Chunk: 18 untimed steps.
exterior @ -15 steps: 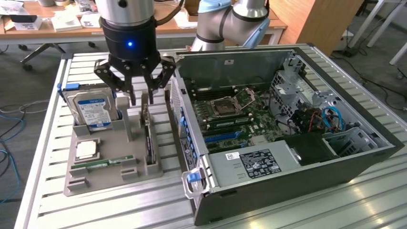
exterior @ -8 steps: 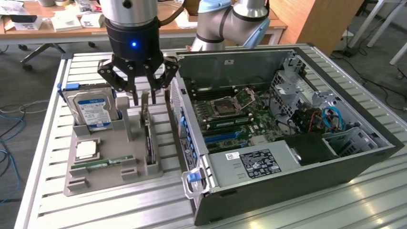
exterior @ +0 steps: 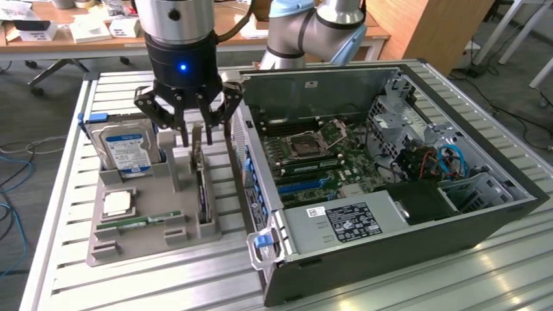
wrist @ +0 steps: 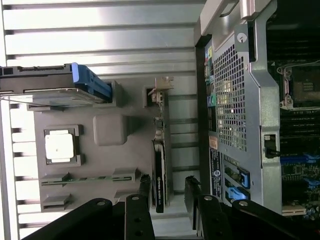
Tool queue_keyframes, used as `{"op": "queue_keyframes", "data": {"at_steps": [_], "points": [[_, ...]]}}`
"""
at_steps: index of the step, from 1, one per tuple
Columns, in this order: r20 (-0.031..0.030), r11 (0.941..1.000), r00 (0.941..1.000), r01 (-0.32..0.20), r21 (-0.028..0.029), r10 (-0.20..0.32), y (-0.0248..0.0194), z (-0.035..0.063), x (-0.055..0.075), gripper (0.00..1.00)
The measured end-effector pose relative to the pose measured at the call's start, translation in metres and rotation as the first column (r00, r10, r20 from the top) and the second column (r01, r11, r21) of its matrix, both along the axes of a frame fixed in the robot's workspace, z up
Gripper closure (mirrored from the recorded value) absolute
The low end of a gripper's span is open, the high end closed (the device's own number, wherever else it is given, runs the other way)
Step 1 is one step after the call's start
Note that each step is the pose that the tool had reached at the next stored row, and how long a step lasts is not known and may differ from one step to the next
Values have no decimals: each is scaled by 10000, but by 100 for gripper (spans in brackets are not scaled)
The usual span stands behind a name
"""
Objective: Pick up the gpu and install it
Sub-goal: 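Pick up the gpu and move the gpu toward the slot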
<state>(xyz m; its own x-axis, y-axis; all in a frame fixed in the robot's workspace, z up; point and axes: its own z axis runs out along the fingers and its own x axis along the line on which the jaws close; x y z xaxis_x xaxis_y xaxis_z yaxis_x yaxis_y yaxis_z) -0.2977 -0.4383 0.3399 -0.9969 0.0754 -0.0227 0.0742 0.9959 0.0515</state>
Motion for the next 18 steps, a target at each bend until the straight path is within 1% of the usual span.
{"op": "queue_keyframes", "data": {"at_steps": [12,14,18], "points": [[1,10000,10000,0,1,0,0,-178,0,59],[0,10000,10000,-1,0,1,0,-195,0,59],[-1,10000,10000,0,-1,0,0,-195,0,59]]}}
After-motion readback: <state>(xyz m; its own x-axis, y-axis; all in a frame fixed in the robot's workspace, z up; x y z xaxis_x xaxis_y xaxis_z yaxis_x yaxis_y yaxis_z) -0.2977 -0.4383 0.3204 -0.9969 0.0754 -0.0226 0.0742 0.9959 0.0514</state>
